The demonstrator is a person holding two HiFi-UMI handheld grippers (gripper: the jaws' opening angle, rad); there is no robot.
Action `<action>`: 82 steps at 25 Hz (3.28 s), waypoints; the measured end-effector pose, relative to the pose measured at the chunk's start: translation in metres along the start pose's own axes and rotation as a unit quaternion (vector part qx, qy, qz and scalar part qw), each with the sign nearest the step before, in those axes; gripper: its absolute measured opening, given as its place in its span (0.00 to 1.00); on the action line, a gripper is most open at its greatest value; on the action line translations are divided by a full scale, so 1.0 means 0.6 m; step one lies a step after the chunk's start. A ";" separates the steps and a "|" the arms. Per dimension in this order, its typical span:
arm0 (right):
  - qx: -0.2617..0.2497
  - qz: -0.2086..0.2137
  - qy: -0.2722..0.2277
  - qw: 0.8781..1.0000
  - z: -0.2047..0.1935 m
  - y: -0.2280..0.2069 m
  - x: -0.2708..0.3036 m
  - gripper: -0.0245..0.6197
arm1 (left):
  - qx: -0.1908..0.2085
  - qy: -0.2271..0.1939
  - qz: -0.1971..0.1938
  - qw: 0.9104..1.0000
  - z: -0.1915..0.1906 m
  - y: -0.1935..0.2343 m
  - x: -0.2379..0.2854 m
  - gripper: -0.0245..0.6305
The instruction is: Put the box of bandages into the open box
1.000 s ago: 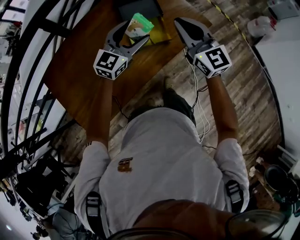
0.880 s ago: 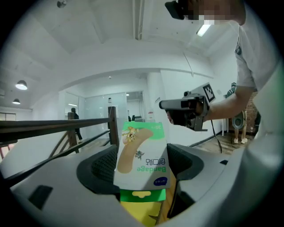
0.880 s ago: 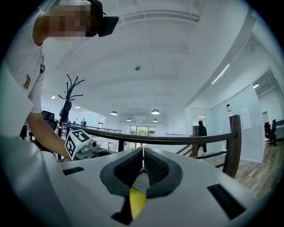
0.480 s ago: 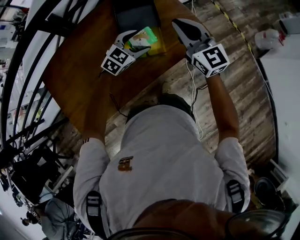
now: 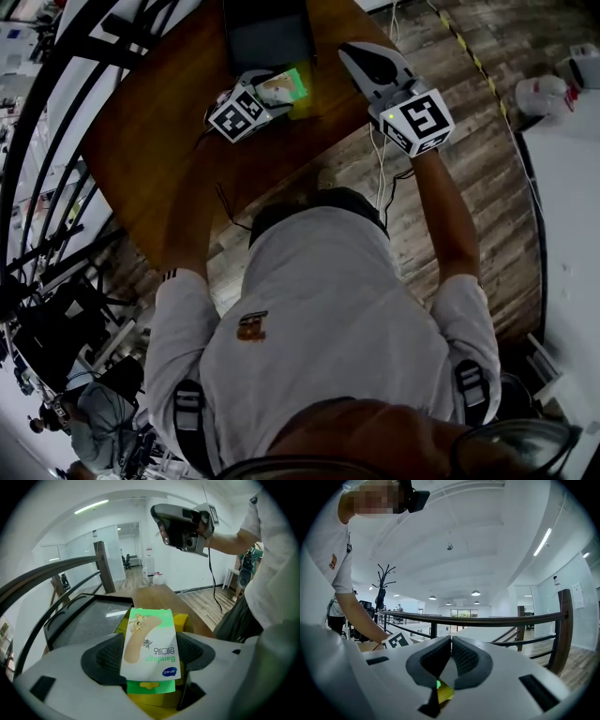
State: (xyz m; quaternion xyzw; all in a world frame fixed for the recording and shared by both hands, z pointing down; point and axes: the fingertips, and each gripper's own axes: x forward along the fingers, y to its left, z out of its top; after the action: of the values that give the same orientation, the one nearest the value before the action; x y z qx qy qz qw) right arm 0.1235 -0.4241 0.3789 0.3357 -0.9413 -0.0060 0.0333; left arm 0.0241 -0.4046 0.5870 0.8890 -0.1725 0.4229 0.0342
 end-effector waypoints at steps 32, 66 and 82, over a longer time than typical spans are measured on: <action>0.004 0.043 0.018 0.999 -0.049 -0.080 0.008 0.09 | -0.001 0.132 -0.025 0.991 -0.025 0.025 0.114 0.60; 0.046 0.055 -0.060 0.996 0.043 0.065 0.106 0.09 | -0.104 -0.432 0.204 0.872 0.237 0.084 -0.303 0.11; 0.025 0.060 -0.099 0.993 0.099 0.118 0.081 0.09 | -0.088 -0.481 0.216 0.845 0.269 0.046 -0.365 0.07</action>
State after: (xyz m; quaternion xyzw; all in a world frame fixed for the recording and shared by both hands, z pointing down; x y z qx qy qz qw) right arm 0.0372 -0.4009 0.3247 0.2771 -0.9583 -0.0140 -0.0681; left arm 0.0065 -0.4030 0.3142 0.9143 -0.3919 -0.0777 -0.0669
